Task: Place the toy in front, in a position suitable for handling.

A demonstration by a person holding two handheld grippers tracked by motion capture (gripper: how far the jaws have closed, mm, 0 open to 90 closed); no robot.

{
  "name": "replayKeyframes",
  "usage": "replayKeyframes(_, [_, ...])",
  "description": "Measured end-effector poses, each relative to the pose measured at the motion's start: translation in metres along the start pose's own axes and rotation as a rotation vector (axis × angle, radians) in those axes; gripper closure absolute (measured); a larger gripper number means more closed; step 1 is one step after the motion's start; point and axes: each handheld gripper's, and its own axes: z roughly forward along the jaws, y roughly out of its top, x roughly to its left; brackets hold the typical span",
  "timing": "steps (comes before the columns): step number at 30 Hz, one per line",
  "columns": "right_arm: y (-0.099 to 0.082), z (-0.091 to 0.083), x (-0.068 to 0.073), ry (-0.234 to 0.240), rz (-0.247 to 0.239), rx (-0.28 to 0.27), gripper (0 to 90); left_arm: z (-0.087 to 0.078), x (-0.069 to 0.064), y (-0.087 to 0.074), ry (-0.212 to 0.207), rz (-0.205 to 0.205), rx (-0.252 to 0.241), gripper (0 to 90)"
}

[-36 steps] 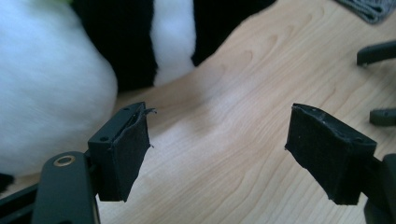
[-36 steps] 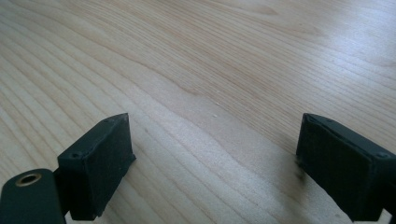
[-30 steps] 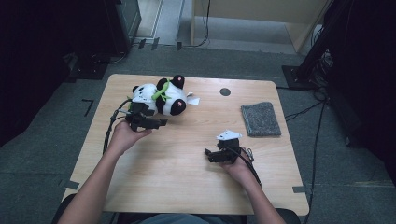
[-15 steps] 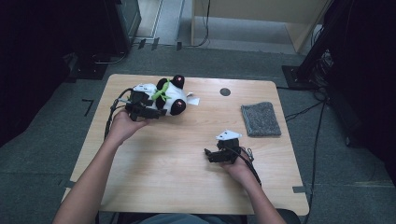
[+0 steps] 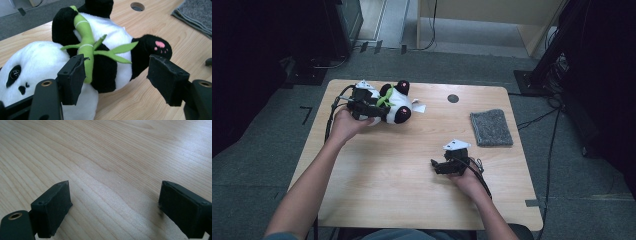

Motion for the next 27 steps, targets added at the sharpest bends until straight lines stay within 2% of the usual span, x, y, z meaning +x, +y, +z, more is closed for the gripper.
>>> replayKeyframes(3, [0.000, 0.000, 0.000, -0.001, 0.002, 0.000, 10.6, 0.003, 0.005, 0.007, 0.000, 0.003, 0.018, 30.5])
replayKeyframes(9, [0.000, 0.000, 0.000, -0.001, 0.001, 0.000, 10.6, 0.011, 0.012, 0.018, 0.003, 0.014, 0.023, 30.4])
replayKeyframes(12, [0.000, 0.000, 0.000, -0.001, 0.003, 0.001, 10.6, 0.017, 0.015, 0.017, -0.002, 0.009, 0.017, 30.2])
replayKeyframes(16, [0.000, 0.000, 0.000, -0.001, 0.001, 0.002, 10.6, 0.028, 0.020, 0.012, 0.001, 0.002, 0.053, 27.9])
replayKeyframes(21, [0.000, 0.000, 0.000, -0.001, 0.001, 0.002, 10.6, 0.036, 0.021, 0.010, 0.006, -0.006, 0.039, 28.9])
replayKeyframes(25, [0.000, 0.000, 0.000, -0.001, 0.001, 0.003, 10.6, 0.041, 0.018, 0.008, 0.050, 0.023, 0.044, 33.6])
replayKeyframes(27, [0.000, 0.000, 0.000, -0.001, 0.001, 0.002, 10.6, 0.043, 0.018, 0.008, 0.052, 0.025, 0.045, 36.6])
